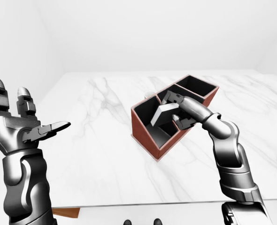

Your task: Pick up the book and place it in the left compartment of the caddy.

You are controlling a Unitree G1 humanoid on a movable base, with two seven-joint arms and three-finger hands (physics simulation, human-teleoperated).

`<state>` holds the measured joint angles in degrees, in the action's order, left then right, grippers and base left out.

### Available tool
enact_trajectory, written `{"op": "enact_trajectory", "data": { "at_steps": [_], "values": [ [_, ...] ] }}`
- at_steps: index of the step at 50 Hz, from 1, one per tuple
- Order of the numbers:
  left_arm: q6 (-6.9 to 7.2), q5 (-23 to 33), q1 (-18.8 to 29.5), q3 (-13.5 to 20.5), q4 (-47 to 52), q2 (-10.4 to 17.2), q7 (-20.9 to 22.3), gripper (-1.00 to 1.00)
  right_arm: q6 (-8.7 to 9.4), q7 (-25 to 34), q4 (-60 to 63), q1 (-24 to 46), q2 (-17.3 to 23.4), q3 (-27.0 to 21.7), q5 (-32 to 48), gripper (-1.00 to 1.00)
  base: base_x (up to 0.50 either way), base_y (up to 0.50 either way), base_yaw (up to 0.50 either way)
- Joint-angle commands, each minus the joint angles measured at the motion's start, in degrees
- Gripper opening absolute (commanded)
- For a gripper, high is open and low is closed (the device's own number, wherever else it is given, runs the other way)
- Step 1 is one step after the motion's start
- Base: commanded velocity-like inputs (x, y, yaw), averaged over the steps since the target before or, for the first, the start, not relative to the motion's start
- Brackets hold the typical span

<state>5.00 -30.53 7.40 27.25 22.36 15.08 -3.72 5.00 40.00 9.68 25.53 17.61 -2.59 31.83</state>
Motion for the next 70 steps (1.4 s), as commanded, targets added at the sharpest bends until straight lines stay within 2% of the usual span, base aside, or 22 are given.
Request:
{"op": "enact_trajectory", "data": {
  "at_steps": [1,42,53,70],
  "values": [
    [0.00,-0.3,-0.2,0.2,1.1,0.1,-0.4,1.00,0.00,0.0,-0.9,0.2,-0.9,-0.4,-2.2,-1.00,0.00,0.00,0.00],
    [0.00,-0.2,-0.2,0.1,1.3,-0.1,-0.4,1.00,0.00,0.0,-4.5,0.7,-1.4,-0.1,0.5,-1.00,0.00,0.00,0.00],
    [0.00,0.6,0.3,-0.3,-1.6,-0.2,0.6,1.00,0.00,0.0,-7.6,0.7,-2.7,0.5,0.8,-1.00,0.00,0.00,0.00],
    [0.00,0.3,0.0,-0.3,-0.6,-0.1,0.3,1.00,0.00,0.0,-11.3,0.3,-3.9,1.3,1.7,-1.00,0.00,0.00,0.00]
  ]
}}
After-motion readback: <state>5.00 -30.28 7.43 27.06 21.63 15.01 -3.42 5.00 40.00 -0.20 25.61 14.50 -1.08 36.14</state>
